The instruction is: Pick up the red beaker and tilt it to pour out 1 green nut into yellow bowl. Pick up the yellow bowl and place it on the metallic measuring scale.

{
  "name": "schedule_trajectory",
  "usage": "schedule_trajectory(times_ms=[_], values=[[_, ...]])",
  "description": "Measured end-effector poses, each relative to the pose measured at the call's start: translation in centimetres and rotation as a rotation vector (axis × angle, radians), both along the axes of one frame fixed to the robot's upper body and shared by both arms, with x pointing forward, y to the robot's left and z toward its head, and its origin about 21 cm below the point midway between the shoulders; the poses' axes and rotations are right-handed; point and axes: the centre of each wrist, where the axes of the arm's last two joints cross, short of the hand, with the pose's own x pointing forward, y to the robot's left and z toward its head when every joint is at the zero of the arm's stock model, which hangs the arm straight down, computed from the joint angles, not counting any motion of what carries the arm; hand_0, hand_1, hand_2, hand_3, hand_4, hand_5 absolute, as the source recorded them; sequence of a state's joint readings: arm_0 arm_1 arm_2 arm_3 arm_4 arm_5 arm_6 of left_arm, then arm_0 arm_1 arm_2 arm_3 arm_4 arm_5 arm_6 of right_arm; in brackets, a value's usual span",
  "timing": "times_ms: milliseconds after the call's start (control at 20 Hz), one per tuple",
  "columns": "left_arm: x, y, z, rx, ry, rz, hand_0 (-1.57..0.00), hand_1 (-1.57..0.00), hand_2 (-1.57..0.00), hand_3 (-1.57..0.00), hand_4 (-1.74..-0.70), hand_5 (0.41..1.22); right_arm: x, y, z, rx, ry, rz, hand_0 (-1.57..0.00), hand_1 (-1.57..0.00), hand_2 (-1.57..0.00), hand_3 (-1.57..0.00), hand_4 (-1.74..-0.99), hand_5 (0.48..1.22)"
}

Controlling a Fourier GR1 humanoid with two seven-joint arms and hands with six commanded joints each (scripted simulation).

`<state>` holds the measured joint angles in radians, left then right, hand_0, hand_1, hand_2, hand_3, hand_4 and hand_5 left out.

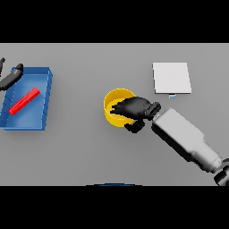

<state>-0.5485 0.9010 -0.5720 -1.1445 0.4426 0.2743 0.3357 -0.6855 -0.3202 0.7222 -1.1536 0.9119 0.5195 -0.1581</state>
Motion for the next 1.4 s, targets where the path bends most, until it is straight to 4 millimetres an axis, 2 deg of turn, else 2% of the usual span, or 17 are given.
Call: schedule_trajectory(times_ms=[50, 150, 200, 300, 400, 550, 850, 1000, 1050, 1100, 1150, 1400], values=[[-0.4, 0.3, -0.4, 0.002, 0.003, -0.001, 0.00, 0.00, 0.00, 0.00, -0.72, 0.692, 0.1, 0.2, 0.0, 0.002, 0.000, 0.007, -0.54, -0.47, -0.31, -0.26, -1.420, 0.943], [-0.4, 0.2, -0.2, -0.001, 0.004, 0.005, 0.00, 0.00, 0.00, 0.00, -0.72, 0.692, 0.1, 0.0, -0.1, -0.012, -0.009, 0.027, -0.91, -0.87, -0.69, -0.46, -1.512, 1.043], [-0.2, 0.1, -0.1, -0.002, 0.007, 0.008, 0.00, 0.00, 0.00, 0.00, -0.72, 0.693, 0.1, 0.0, 0.1, -0.001, -0.004, 0.031, -1.05, -1.01, -0.87, -0.57, -1.552, 1.079], [-0.4, 0.2, 0.1, 0.004, 0.003, -0.003, 0.00, 0.00, 0.00, 0.00, -0.72, 0.696, -0.2, 0.1, 0.1, 0.006, -0.006, 0.030, -1.23, -1.21, -1.12, -0.83, -1.614, 1.130], [-0.3, 0.4, 0.0, -0.001, 0.005, 0.003, 0.00, 0.00, 0.00, 0.00, -0.73, 0.698, -0.2, 0.0, 0.4, 0.017, -0.002, 0.035, -1.36, -1.34, -1.19, -1.04, -1.660, 1.163], [-0.3, 0.2, 0.0, 0.001, 0.004, -0.005, 0.00, 0.00, 0.00, 0.00, -0.72, 0.697, 0.1, 0.0, 0.5, 0.024, -0.025, 0.048, -1.46, -1.45, -1.26, -1.22, -1.699, 1.191], [-0.2, 0.3, -0.3, -0.004, 0.012, -0.012, 0.00, 0.00, 0.00, 0.00, -0.72, 0.696, 0.2, -1.0, 0.8, 0.065, -0.028, 0.027, -1.54, -1.54, -1.33, -1.34, -1.730, 1.213], [-0.5, 0.4, -0.4, -0.001, 0.015, 0.000, 0.00, 0.00, 0.00, 0.00, -0.72, 0.693, 0.6, -1.5, 3.1, 0.081, -0.037, -0.003, -1.56, -1.56, -1.39, -1.28, -1.735, 1.217], [-0.2, 0.1, 0.1, 0.000, 0.005, -0.001, 0.00, 0.00, 0.00, 0.00, -0.72, 0.693, 0.5, -1.5, 3.3, 0.087, -0.039, -0.020, -1.56, -1.56, -1.41, -1.25, -1.737, 1.218], [-0.1, 0.1, 0.0, -0.002, 0.016, 0.004, 0.00, 0.00, 0.00, 0.00, -0.72, 0.692, 0.7, -2.1, 4.7, 0.095, -0.049, -0.020, -1.56, -1.56, -1.43, -1.23, -1.737, 1.218], [-0.3, 0.2, -0.1, 0.004, 0.017, 0.002, 0.00, 0.00, 0.00, 0.00, -0.72, 0.688, 0.8, -1.7, 5.6, 0.097, -0.069, -0.033, -1.56, -1.56, -1.43, -1.21, -1.738, 1.219], [-0.2, 0.0, 0.3, 0.012, 0.009, -0.009, 0.00, 0.00, 0.00, 0.00, -0.72, 0.686, 0.9, -4.3, 7.2, 0.107, -0.139, -0.099, -1.56, -1.57, -1.51, -1.16, -1.740, 1.220]])
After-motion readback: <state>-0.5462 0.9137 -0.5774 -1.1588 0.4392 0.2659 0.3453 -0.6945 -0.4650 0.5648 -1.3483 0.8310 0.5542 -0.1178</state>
